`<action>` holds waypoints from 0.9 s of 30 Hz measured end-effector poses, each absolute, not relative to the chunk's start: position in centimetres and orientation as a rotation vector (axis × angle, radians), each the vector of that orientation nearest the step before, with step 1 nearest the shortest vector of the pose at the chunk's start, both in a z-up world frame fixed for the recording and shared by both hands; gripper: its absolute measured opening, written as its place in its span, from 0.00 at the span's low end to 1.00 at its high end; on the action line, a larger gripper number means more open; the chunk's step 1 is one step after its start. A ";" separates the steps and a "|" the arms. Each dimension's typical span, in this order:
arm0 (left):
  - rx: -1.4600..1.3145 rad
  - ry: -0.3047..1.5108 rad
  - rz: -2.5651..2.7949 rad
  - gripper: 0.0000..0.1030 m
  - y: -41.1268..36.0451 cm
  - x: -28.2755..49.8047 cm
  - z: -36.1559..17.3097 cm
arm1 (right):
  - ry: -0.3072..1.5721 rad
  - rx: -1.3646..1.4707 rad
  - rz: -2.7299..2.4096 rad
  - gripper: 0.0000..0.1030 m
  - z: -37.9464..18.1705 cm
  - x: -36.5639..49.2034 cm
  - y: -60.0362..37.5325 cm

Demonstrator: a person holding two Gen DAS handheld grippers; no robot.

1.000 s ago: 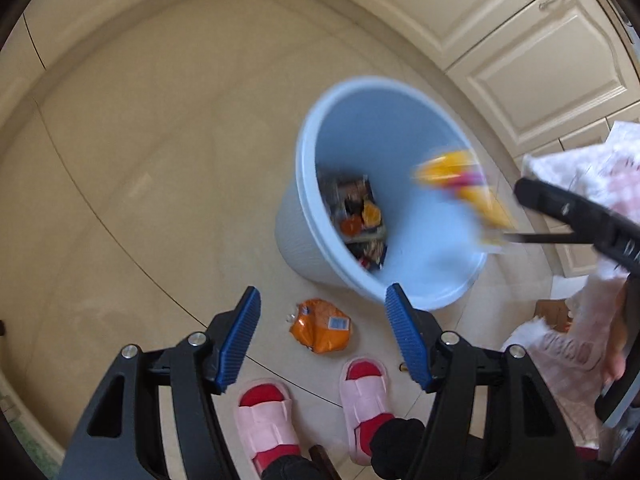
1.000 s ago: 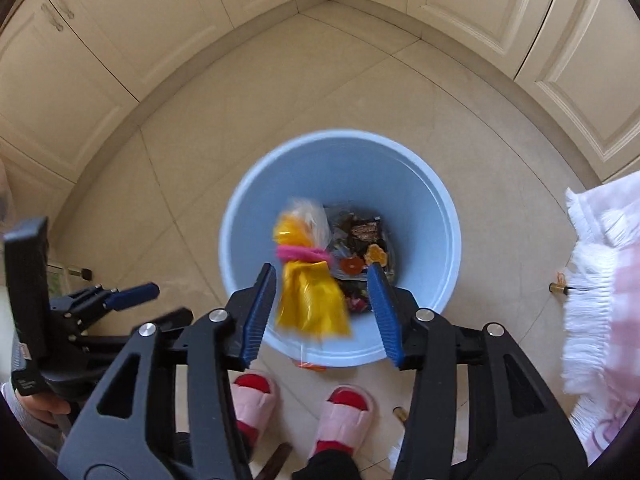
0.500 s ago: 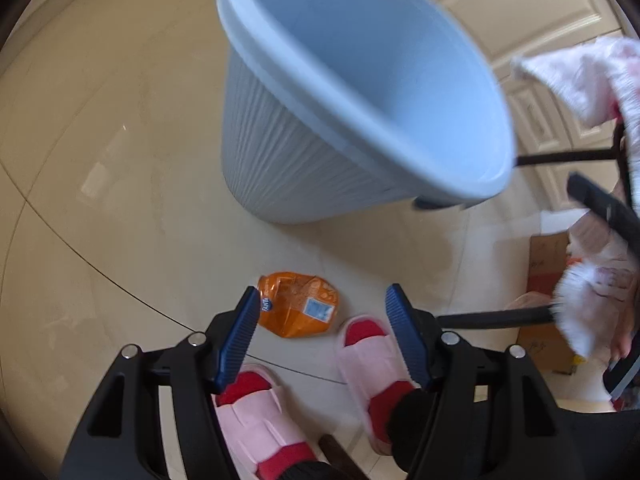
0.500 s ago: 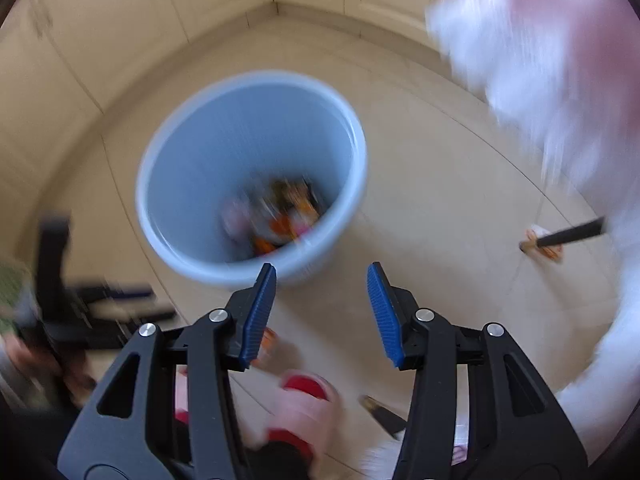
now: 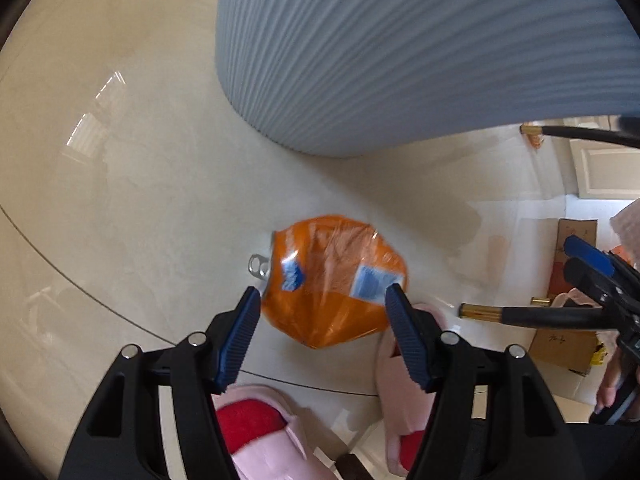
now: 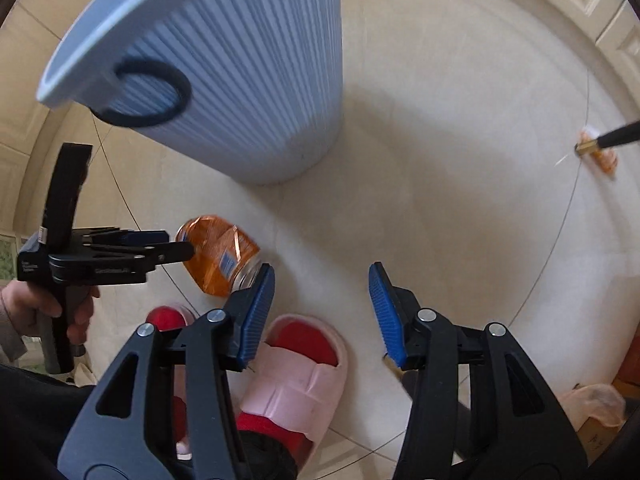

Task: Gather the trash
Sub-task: 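Close the left tool on the Fanta can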

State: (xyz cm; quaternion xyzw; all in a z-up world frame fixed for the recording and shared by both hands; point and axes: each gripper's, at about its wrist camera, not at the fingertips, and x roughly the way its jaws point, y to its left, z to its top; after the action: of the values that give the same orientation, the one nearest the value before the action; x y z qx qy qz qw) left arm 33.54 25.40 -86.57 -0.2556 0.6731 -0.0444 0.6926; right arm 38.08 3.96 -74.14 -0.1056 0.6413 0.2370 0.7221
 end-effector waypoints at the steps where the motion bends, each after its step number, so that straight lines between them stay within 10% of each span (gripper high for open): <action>1: -0.541 1.504 -0.085 0.61 25.3 33.6 -86.9 | 1.420 -0.225 0.520 0.48 -74.2 37.9 4.3; 10: -0.537 1.466 -0.072 0.34 25.5 34.7 -87.9 | 1.408 -0.244 0.551 0.51 -74.2 38.2 5.4; 27: -0.517 1.507 -0.182 0.27 25.6 34.0 -89.0 | 1.434 -0.265 0.558 0.53 -74.9 38.6 6.4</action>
State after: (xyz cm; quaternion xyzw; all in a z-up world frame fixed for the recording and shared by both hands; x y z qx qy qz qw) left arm 33.97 25.63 -89.01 -0.2315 0.6754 -0.0818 0.6954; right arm 38.56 6.38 -74.94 -0.1192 0.6464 0.2514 0.7104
